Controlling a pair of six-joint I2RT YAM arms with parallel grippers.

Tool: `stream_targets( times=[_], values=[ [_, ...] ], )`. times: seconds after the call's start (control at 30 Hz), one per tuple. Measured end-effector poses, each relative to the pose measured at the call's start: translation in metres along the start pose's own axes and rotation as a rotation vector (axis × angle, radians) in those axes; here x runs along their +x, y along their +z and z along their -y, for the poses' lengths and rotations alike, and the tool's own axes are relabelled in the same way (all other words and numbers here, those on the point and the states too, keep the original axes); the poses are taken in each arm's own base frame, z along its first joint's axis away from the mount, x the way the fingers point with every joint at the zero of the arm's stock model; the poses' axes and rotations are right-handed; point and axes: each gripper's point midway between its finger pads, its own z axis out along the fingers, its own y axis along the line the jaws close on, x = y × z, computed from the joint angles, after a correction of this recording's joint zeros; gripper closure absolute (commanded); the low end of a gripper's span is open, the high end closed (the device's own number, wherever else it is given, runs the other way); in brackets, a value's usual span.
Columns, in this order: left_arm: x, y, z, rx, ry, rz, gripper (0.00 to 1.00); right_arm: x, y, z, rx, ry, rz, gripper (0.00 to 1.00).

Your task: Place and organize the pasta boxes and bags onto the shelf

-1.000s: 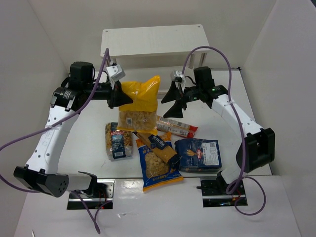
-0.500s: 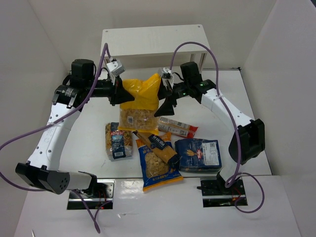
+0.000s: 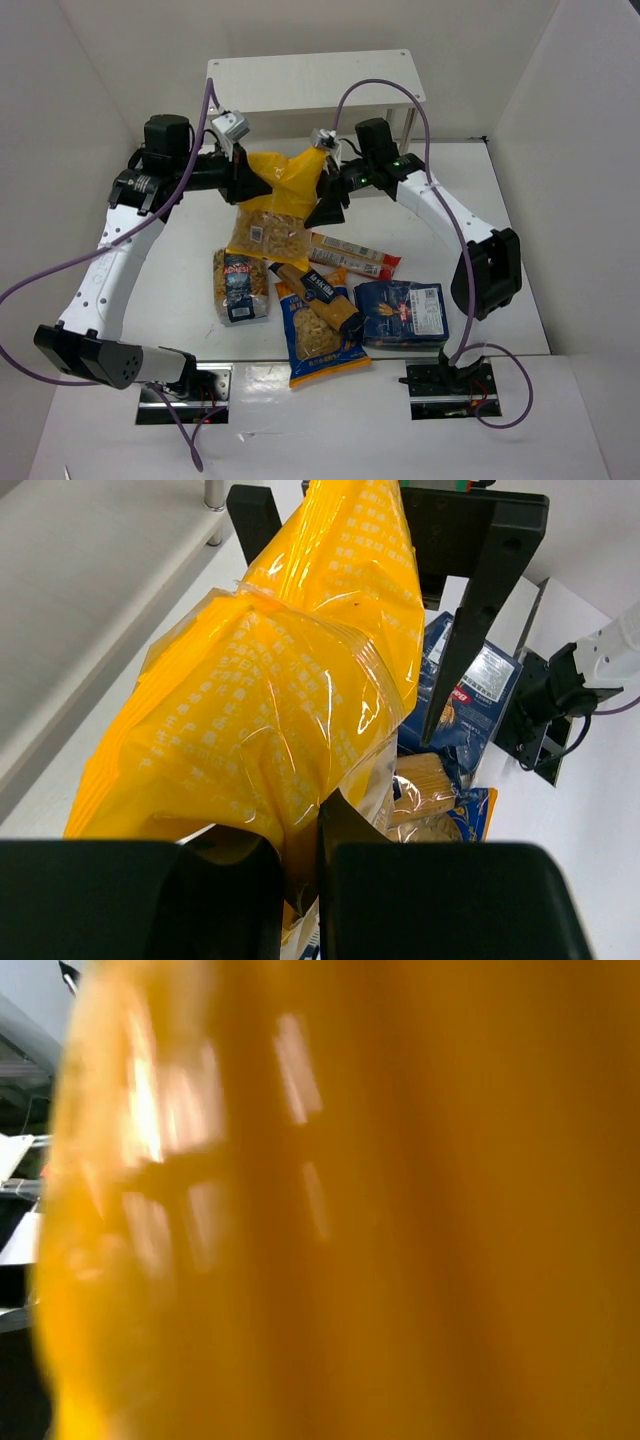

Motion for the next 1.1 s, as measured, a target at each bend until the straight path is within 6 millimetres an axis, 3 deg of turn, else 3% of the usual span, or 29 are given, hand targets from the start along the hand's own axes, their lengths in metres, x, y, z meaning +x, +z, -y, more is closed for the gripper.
stream_targets(
  times=[0.23, 0.33, 0.37, 0.4, 0.53, 0.6, 0.63, 0.73, 0.77, 0.83, 0.93, 1.1],
  values=[
    [-0.006, 0.001, -0.003, -0.007, -0.004, 0.021, 1.0, -0.01, 0.01, 0.007, -0.013, 0.011, -0.005, 0.37],
    [-0.007, 0.0, -0.003, -0.004, -0.004, 0.025, 1.0, -0.012, 0.011, 0.009, -0.011, 0.025, -0.005, 0.61],
    [-0.006, 0.001, -0.004, -0.004, -0.006, 0.025, 1.0, -0.012, 0.011, 0.009, -0.009, 0.033, -0.005, 0.84],
    [-0.005, 0.001, -0.004, -0.001, -0.009, 0.024, 1.0, -0.012, 0.012, 0.009, -0.006, 0.048, -0.007, 0.99],
    [0.0, 0.005, -0.009, 0.004, -0.009, 0.029, 1.0, -0.011, 0.012, 0.013, 0.016, 0.069, -0.013, 1.0],
    [0.003, 0.006, -0.013, -0.005, -0.008, 0.026, 0.78, -0.009, 0.012, 0.016, 0.034, 0.082, -0.02, 1.0],
    [0.004, 0.006, -0.014, -0.014, -0.003, 0.025, 0.62, -0.008, 0.012, 0.017, 0.042, 0.086, -0.023, 1.0],
    [0.002, 0.002, -0.02, -0.065, 0.04, 0.028, 0.37, -0.007, 0.015, 0.016, 0.061, 0.09, -0.032, 1.0],
    [0.0, -0.001, -0.021, -0.083, 0.057, 0.031, 0.2, -0.007, 0.016, 0.016, 0.07, 0.088, -0.035, 1.0],
    [-0.004, -0.007, -0.023, -0.115, 0.092, 0.042, 0.1, -0.01, 0.014, 0.012, 0.088, 0.085, -0.034, 1.0],
    [-0.009, -0.021, -0.025, -0.173, 0.127, 0.066, 0.03, -0.018, 0.005, 0.004, 0.117, 0.08, -0.021, 1.0],
    [-0.011, -0.037, -0.039, -0.261, 0.152, 0.082, 0.0, -0.039, -0.023, -0.008, 0.179, 0.042, 0.023, 1.0]
  ],
)
